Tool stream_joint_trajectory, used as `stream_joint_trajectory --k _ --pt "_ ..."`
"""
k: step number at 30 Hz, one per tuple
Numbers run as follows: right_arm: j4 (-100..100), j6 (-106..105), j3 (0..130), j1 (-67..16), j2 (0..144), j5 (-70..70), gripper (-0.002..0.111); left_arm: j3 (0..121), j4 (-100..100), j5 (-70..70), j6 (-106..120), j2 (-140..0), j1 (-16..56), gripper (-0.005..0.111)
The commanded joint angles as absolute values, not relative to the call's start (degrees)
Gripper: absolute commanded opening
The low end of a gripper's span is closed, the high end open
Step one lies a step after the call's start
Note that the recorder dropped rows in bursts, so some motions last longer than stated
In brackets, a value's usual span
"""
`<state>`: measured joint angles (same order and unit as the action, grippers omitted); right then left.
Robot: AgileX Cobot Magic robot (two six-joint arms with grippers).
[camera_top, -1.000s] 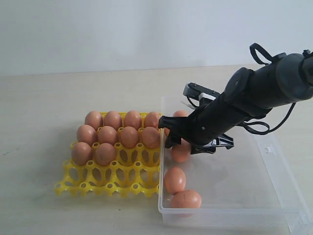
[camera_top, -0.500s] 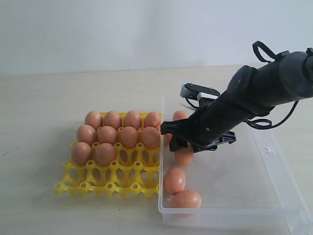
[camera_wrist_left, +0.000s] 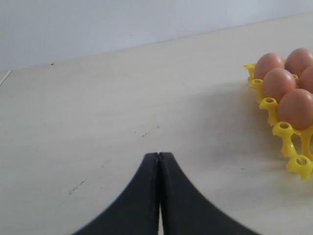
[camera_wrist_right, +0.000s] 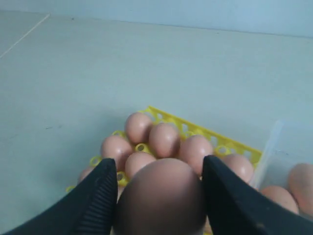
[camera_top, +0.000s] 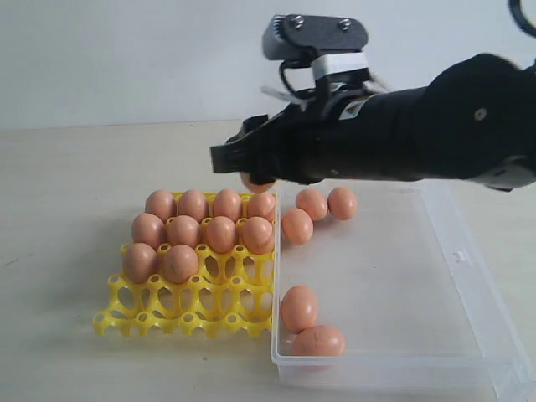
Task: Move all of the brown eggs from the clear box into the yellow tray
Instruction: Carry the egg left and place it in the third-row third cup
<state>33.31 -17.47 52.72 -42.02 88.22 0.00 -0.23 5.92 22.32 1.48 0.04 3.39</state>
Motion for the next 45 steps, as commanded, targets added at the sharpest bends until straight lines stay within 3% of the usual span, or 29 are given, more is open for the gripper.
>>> stream_joint_trajectory --k 1,7,15,45 --pt "31.9 -20.4 52.4 -46.6 92.7 5.4 0.0 0.0 5.8 21.8 1.3 0.0 3.3 0.0" --pt "31.9 -20.5 52.6 -50.1 99.6 12.5 0.0 0.0 5.8 21.8 1.3 0.0 3.3 0.0" --pt "29.3 -20.5 59.4 -50.6 107.7 11.7 0.0 0.0 5.8 21.8 1.3 0.0 3.3 0.0" --pt "29.5 -20.0 60.4 -48.2 111.9 6.2 0.0 0.0 5.8 21.8 1.3 0.0 3.3 0.0"
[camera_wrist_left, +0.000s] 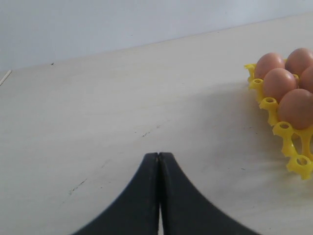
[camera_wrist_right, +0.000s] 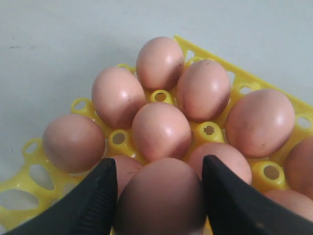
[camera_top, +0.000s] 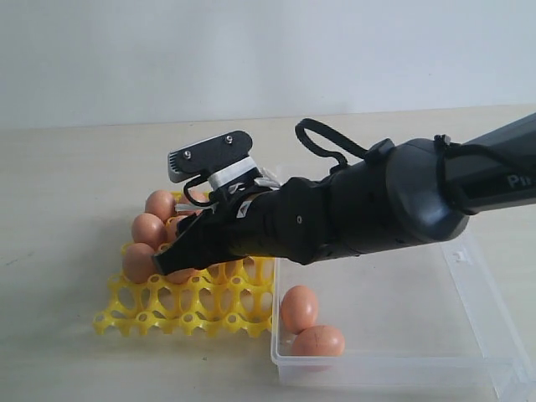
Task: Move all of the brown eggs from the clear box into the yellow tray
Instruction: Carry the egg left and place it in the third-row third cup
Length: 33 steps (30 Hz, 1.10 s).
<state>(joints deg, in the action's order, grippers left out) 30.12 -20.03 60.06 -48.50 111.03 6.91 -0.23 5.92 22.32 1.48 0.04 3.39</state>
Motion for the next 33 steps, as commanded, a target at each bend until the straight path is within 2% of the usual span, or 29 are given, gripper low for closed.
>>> stream_joint_trajectory --k 1,5,12,15,29,33 --pt "29.5 -20.0 60.4 -48.2 112.0 6.0 0.0 0.0 5.8 21.8 1.3 0.0 3.3 0.0" --pt "29.5 -20.0 60.4 -48.2 112.0 5.8 0.008 0.0 5.8 21.8 1.3 0.0 3.3 0.0" --pt "29.5 -20.0 60.4 -48.2 112.0 5.8 0.043 0.0 5.8 21.8 1.3 0.0 3.3 0.0" --pt "29.6 -20.0 60.4 -48.2 112.0 5.8 0.053 0.0 5.8 21.8 1.3 0.0 3.3 0.0" --pt "29.6 -19.9 60.4 -48.2 106.3 4.1 0.056 0.0 5.8 21.8 1.3 0.0 3.3 0.0" --pt "29.3 -21.6 60.4 -47.2 101.2 2.8 0.052 0.0 5.8 21.8 1.3 0.0 3.3 0.0"
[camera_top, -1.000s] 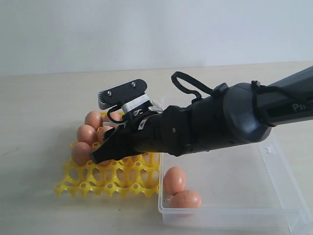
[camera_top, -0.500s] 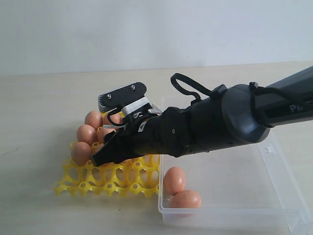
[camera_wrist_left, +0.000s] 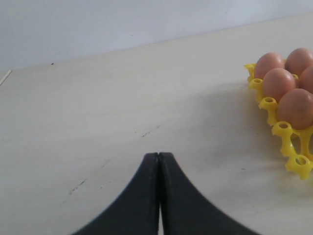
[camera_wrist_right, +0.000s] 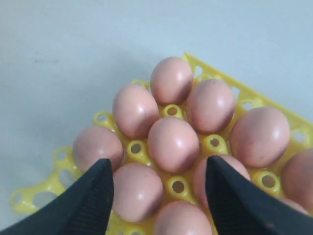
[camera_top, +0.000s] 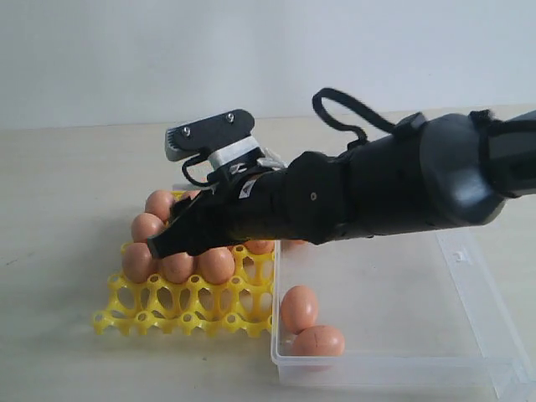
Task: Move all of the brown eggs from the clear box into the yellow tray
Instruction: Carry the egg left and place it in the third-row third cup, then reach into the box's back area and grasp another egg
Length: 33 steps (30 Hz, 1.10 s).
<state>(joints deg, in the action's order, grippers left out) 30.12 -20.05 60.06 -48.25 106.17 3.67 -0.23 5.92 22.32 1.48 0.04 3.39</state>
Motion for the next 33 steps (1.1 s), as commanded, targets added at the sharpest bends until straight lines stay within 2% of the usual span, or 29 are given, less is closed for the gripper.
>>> stream_joint_trajectory --k 1,3,7,8,14,17,22,29,33 --pt "29.3 -23.0 60.4 -47.0 99.7 2.9 0.048 0.0 5.8 21.8 1.3 0.0 3.3 0.0" --pt "29.3 -26.2 60.4 -46.9 97.0 2.9 0.036 0.0 5.8 21.8 1.3 0.0 3.3 0.0" --pt "29.3 -31.6 60.4 -45.5 92.6 0.4 0.003 0.0 5.8 21.8 1.3 0.0 3.3 0.0" --pt "29.3 -32.0 60.4 -44.8 92.2 -1.3 0.0 0.0 5.8 21.8 1.3 0.0 3.3 0.0" --pt "25.6 -26.4 60.4 -34.5 94.3 -10.7 0.0 0.0 5.8 21.8 1.3 0.0 3.3 0.0" --pt "21.8 -19.2 60.4 -29.3 96.4 -11.0 0.003 0.0 5.8 21.8 1.3 0.0 3.3 0.0" --pt "17.6 -13.1 64.1 -23.1 101.2 -16.9 0.019 0.0 5.8 21.8 1.3 0.0 3.3 0.0" --pt "12.0 -5.2 75.2 -21.2 109.7 -30.6 0.045 0.0 5.8 21.8 1.3 0.0 3.3 0.0" --pt "11.8 -4.2 81.2 -20.9 114.0 -37.0 0.049 0.0 5.8 21.8 1.3 0.0 3.3 0.0"
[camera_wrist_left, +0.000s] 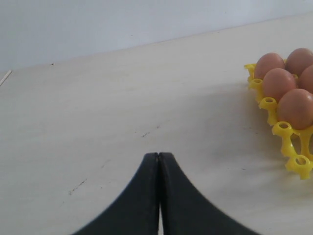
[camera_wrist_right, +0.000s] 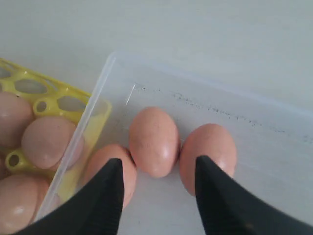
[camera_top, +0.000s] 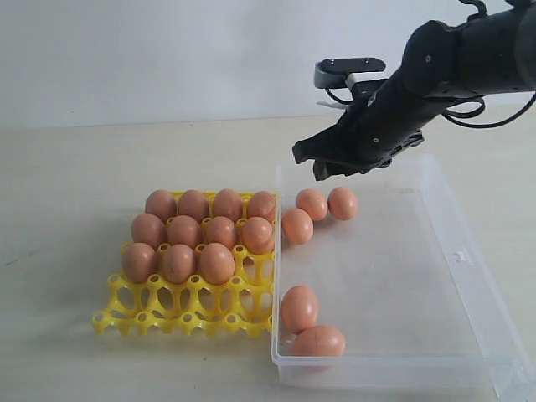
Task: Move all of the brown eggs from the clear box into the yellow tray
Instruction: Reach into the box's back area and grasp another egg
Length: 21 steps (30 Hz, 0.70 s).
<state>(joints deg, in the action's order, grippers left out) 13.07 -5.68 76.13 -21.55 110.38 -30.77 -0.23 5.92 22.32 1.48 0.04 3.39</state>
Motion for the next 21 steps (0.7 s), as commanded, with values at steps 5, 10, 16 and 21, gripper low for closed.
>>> stream_joint_trajectory --k 5,10,16,21 --pt "8.5 0.0 86.1 -19.5 118.0 -42.1 0.049 0.0 5.8 21.8 1.3 0.0 3.3 0.0" --pt "9.0 0.0 86.1 -17.9 118.9 -42.0 0.049 0.0 5.8 21.8 1.3 0.0 3.3 0.0" --pt "10.2 0.0 86.2 -17.9 121.7 -38.9 0.049 0.0 5.8 21.8 1.3 0.0 3.3 0.0" --pt "11.6 0.0 86.2 -17.9 122.7 -36.7 0.049 0.0 5.8 21.8 1.3 0.0 3.3 0.0"
